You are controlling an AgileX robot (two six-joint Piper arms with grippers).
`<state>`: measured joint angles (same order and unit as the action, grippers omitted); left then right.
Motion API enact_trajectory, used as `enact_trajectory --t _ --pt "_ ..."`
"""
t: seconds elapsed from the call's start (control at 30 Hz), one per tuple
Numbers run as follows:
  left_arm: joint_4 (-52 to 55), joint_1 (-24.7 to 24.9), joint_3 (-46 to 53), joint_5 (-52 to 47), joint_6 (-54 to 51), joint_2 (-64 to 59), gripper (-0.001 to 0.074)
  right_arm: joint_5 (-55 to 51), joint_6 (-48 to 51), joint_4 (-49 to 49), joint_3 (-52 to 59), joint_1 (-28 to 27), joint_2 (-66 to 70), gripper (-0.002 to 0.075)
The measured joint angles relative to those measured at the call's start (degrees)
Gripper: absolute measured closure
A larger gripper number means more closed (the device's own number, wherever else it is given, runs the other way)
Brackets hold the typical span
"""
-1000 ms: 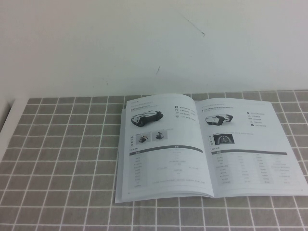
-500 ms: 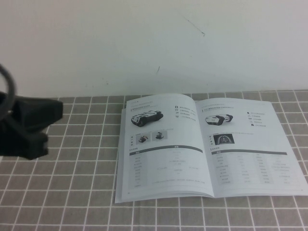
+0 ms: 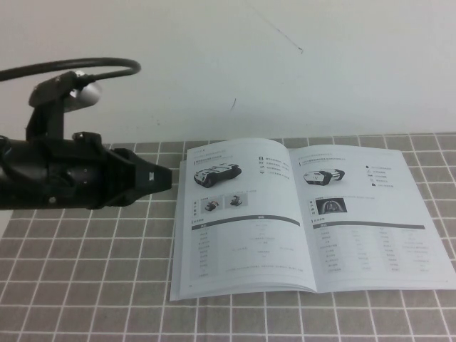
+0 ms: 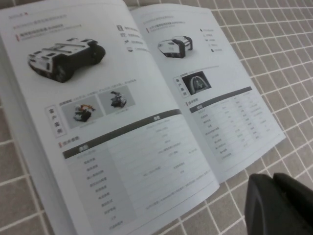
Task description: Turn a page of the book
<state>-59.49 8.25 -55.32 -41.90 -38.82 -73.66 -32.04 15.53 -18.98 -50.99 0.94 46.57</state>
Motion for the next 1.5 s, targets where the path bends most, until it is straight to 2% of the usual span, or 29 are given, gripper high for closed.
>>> enact_trajectory --t 0.17,0.37,0.6,0.7,0.9,0.97,1.37,1.5 --pt "-6.3 0.1 0.0 -1.3 -7.7 -3.8 0.0739 -1.0 1.9 -0.1 0.0 0.0 8.4 0.0729" --pt "-5.9 2.2 -0.4 4.4 -14.6 -7.4 0.0739 -0.6 2.4 -0.1 0.0 0.0 16.2 0.0729" --pt "-5.0 6.3 -7.5 5.3 -17.5 -17.8 0.0739 0.8 -2.8 -0.4 0.0 0.0 25.3 0.0723" --pt "-1.9 7.5 -11.1 4.5 -17.2 -22.9 0.0739 2.4 -5.4 -0.6 -0.1 0.0 29.4 0.0674" --pt "2.1 8.1 -15.5 4.2 -16.6 -34.1 0.0739 2.5 -5.5 -0.7 -3.9 0.0 37.8 0.0498" --pt "3.0 8.1 -16.5 4.3 -16.4 -37.0 0.0739 2.4 -4.7 -0.6 -5.8 0.0 40.2 0.0463" --pt "3.1 8.0 -19.4 3.7 -16.2 -44.8 0.0739 2.0 -2.1 -0.5 -11.0 -1.8 54.4 0.0435" --pt "2.7 8.0 -19.4 3.5 -16.2 -45.1 0.0739 3.4 -0.5 -1.9 -11.4 -1.9 58.4 0.0398"
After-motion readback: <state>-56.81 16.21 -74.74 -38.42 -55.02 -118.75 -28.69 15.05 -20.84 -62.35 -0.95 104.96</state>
